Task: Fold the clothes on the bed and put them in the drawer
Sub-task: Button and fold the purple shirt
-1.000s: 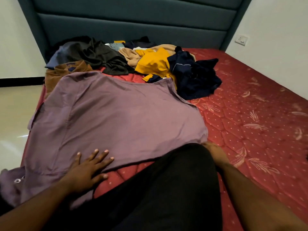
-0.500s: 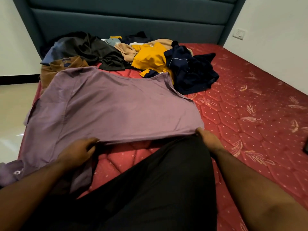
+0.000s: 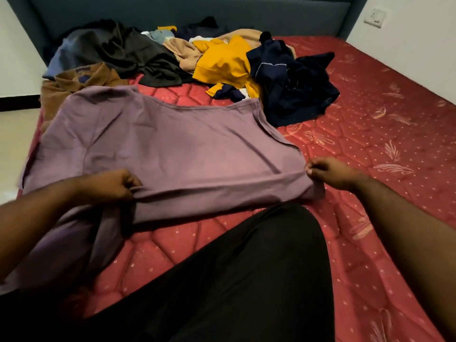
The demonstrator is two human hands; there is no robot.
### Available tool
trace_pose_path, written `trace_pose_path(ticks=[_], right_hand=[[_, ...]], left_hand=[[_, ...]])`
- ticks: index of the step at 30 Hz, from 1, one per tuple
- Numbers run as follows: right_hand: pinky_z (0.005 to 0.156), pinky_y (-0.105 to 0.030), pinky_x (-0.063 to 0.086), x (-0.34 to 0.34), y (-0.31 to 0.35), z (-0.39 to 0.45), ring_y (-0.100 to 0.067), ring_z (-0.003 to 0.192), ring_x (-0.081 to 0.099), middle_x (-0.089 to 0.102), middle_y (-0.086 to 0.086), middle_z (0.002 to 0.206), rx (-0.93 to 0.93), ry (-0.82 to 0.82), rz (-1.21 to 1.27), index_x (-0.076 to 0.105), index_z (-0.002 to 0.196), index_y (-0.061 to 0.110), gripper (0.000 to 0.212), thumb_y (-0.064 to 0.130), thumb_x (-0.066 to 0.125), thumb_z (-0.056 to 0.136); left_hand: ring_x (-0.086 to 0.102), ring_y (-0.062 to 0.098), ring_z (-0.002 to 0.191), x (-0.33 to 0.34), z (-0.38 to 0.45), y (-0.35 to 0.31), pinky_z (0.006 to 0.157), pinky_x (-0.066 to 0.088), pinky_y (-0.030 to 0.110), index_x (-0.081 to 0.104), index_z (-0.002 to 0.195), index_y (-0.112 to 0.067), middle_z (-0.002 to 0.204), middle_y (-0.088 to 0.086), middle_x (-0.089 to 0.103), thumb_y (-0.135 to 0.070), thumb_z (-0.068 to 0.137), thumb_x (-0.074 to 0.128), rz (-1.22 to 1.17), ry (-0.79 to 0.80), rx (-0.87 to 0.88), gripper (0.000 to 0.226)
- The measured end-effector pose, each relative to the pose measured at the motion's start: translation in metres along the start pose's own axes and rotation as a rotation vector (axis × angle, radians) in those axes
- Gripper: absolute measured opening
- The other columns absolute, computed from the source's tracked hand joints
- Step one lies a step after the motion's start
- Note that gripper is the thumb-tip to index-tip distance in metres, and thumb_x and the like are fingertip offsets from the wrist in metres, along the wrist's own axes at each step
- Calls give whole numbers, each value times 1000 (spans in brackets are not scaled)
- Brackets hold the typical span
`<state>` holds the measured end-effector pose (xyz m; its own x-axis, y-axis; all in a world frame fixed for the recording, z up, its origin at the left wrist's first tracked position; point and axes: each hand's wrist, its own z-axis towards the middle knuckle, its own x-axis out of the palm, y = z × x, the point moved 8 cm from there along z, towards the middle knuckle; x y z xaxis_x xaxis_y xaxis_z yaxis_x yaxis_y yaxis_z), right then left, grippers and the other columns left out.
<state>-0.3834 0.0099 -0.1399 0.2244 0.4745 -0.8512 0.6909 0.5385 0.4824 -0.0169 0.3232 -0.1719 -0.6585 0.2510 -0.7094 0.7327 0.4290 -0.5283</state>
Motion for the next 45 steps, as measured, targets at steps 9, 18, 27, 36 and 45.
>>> trace_pose_path(ticks=[9,18,27,36,45], right_hand=[[54,-13,37,3,4,99,-1,62,50,57,-5,80,88,-301,366,57,105,9,13,10,60,93],[76,-29,40,35,-43,69,-30,101,59,60,-16,118,342,-209,237,47,127,7,41,31,59,95],[80,-48,48,18,-51,61,-47,95,60,62,-30,103,388,-309,-311,53,110,13,43,50,36,99],[95,-42,45,103,141,85,-34,114,54,53,-10,125,-152,-9,-499,60,120,20,38,42,55,90],[109,-37,32,228,302,68,-25,135,39,37,-5,150,-394,18,-527,57,127,29,36,38,47,94]], left_hand=[[64,5,65,-66,68,32,67,50,18,76,79,-26,75,-6,74,-1,81,65,-126,-220,-85,27],[54,18,71,-37,99,57,58,43,16,65,82,-2,74,10,61,-12,79,79,-331,-332,-40,18],[59,31,107,-35,75,34,84,44,36,59,117,-22,109,4,60,-57,81,67,346,-484,-167,51],[-8,34,149,34,-99,104,109,7,70,-12,149,-46,163,1,-13,-94,58,47,146,-564,-685,119],[55,42,114,1,-154,104,94,48,44,-2,152,-44,135,16,37,-52,72,78,-8,-594,-661,114]])
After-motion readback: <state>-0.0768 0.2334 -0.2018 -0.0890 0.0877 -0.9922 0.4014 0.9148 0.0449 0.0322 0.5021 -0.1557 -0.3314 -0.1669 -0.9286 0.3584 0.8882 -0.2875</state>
